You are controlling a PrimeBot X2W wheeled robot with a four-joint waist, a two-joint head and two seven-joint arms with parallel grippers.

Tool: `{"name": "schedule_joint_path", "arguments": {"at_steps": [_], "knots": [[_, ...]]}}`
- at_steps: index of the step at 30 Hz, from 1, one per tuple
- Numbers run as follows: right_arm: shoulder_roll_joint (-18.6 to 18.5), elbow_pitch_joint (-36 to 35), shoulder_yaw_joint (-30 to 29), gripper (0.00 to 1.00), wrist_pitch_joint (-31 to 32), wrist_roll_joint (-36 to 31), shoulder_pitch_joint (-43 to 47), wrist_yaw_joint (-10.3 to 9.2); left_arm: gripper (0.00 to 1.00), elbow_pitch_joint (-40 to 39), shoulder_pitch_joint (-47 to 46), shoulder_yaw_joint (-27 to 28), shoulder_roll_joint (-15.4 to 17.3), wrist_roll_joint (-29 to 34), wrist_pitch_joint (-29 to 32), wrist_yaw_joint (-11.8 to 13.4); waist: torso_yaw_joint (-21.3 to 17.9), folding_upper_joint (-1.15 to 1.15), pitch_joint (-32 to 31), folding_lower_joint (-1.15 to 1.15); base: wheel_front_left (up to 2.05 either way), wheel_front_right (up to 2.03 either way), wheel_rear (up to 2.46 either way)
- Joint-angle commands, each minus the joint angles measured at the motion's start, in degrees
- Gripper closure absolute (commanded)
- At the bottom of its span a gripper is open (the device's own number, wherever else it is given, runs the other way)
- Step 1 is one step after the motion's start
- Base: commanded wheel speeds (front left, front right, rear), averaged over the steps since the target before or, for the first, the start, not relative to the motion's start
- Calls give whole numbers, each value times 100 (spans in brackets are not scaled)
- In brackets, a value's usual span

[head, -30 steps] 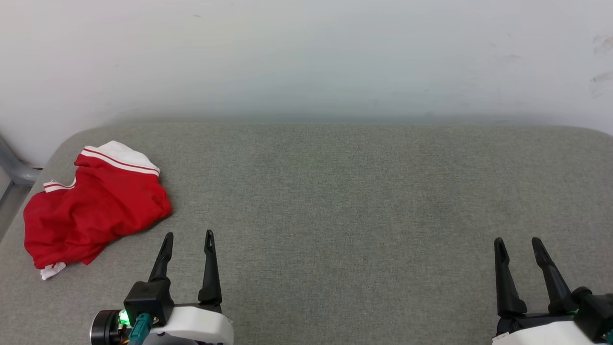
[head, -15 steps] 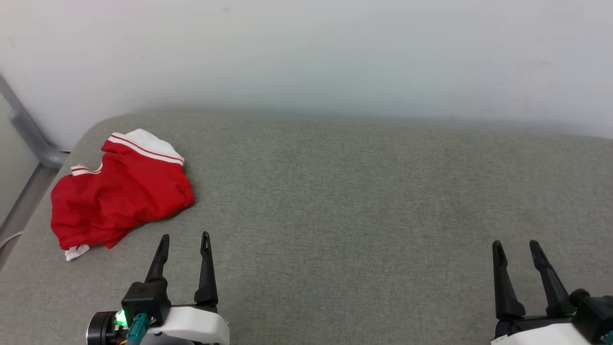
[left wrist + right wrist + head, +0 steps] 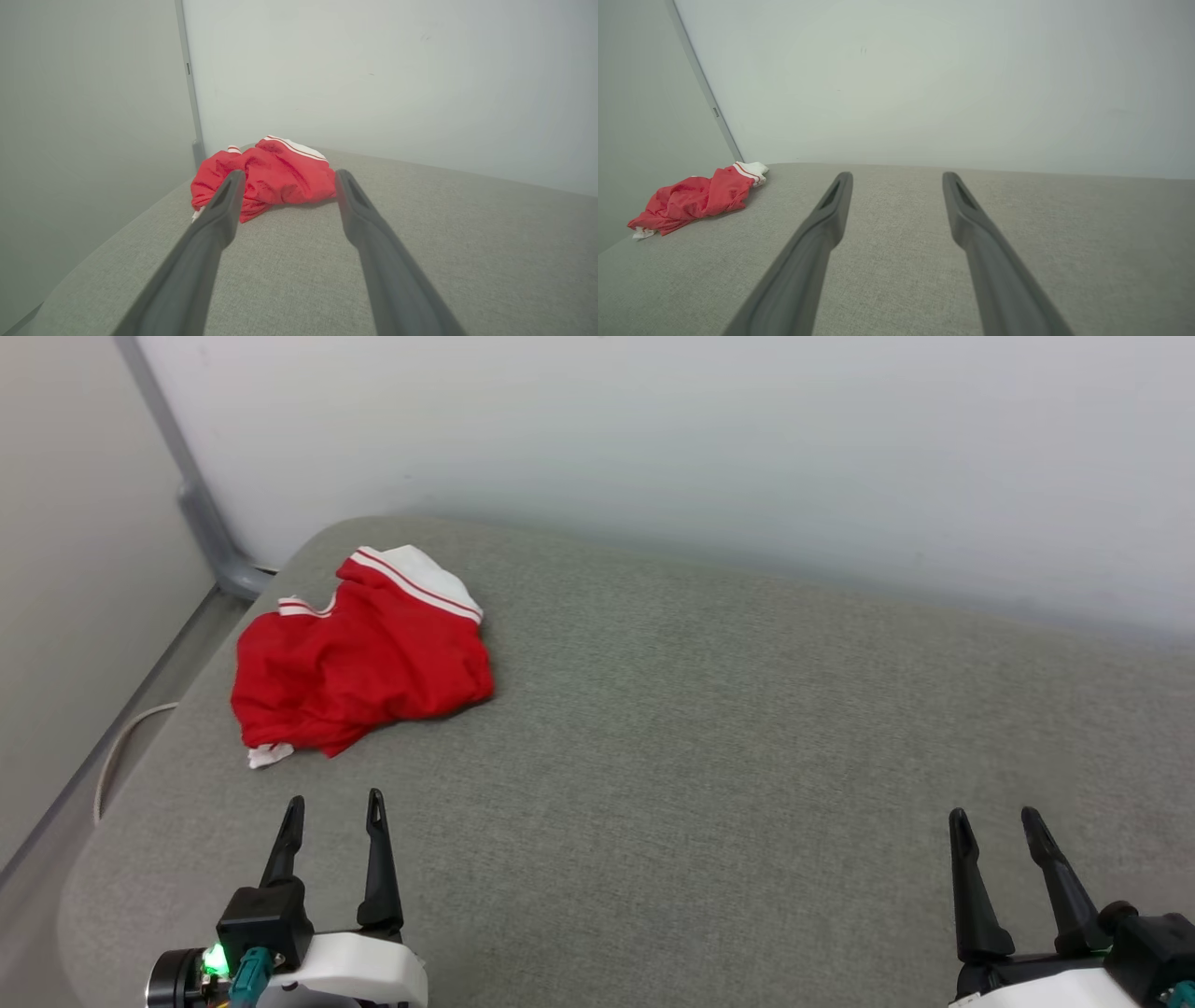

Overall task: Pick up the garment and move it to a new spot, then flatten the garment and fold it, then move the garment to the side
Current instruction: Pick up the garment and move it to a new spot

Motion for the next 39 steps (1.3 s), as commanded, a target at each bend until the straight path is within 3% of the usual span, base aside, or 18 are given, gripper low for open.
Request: {"name": "schedule_joint_path", "arguments": {"at_steps": [1,8,18,26,32,39], "knots": [[8,-1,6,0,-14,-42,66,-2,0,20,-5,19,0,35,-15,11,332,0,-13,0,0,0,0],[8,19,79,0,-14,-101,67,-2,0,49,59,139,0,42,-15,17,1032,0,-47,0,0,0,0],[8,55,157,0,-14,-112,10,-2,0,50,104,281,-2,32,-15,-4,1310,0,-61,0,0,0,0],[8,68,190,0,-14,-162,4,-3,0,113,10,332,-1,29,-15,-27,1156,0,-42,0,0,0,0],[8,10,224,0,-14,-278,-69,-3,0,299,-503,504,40,-8,-15,-280,904,0,96,0,0,0,0],[9,-161,219,0,-14,-618,-383,-3,0,700,-1753,927,214,-236,-15,-580,477,0,665,0,0,0,0]]}}
